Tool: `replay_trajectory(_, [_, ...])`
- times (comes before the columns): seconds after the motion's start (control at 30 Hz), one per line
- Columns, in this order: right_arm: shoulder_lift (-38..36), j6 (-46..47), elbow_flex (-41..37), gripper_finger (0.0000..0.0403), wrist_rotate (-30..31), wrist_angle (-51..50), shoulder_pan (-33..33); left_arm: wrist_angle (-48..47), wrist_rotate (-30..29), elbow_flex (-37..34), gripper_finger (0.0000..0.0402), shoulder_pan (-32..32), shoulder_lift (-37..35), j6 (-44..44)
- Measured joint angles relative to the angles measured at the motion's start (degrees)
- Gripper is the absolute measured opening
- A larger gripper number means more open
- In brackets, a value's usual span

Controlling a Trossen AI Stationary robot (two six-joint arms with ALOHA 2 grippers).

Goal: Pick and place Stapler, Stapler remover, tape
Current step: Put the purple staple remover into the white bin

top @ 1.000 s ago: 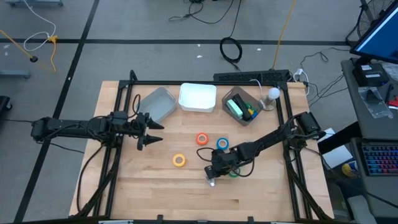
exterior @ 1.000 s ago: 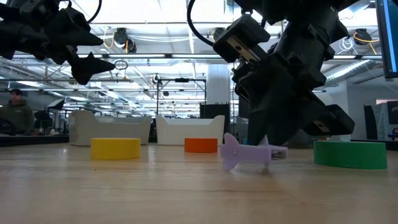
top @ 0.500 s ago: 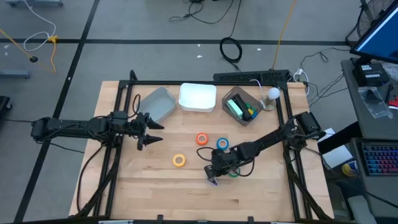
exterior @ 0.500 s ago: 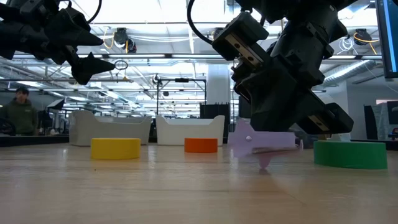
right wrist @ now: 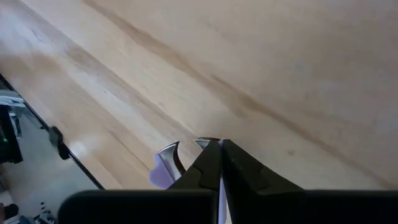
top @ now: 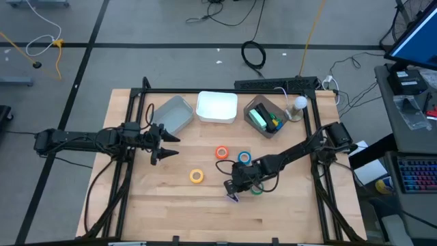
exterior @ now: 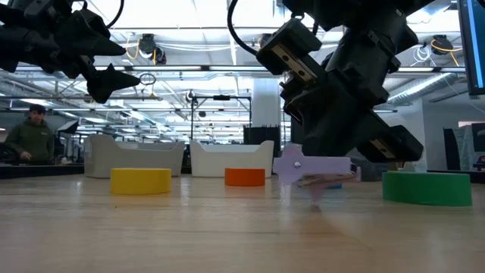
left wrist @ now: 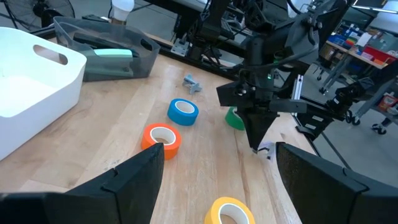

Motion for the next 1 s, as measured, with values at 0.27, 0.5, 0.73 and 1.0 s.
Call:
replay_trajectory(0.27, [-3.58, -2.18, 0.00, 0.0000, -0.01, 0.71, -2.65, 0.04, 0.00, 0.00, 0.0312, 0.00, 0.00, -0.81])
replay_trajectory(0.5, [-6.55, -4.96, -0.01, 0.0000, 0.01, 5.50, -5.81, 0.16, -0.02, 0.00, 0.0312, -0.02, 0.00, -6.20])
replay_trajectory(0.73, [-7.31, -7.04, 0.00, 0.0000, -0.02, 13.98, -9.22, 0.21, 0.00, 0.00, 0.0312, -0.02, 0.00, -11.74])
replay_trajectory(1.0, [-7.34, -8.58, 0.00, 0.0000, -1.38, 23.90, -11.76, 0.22, 0.04, 0.00, 0.0312, -0.02, 0.00, -18.36])
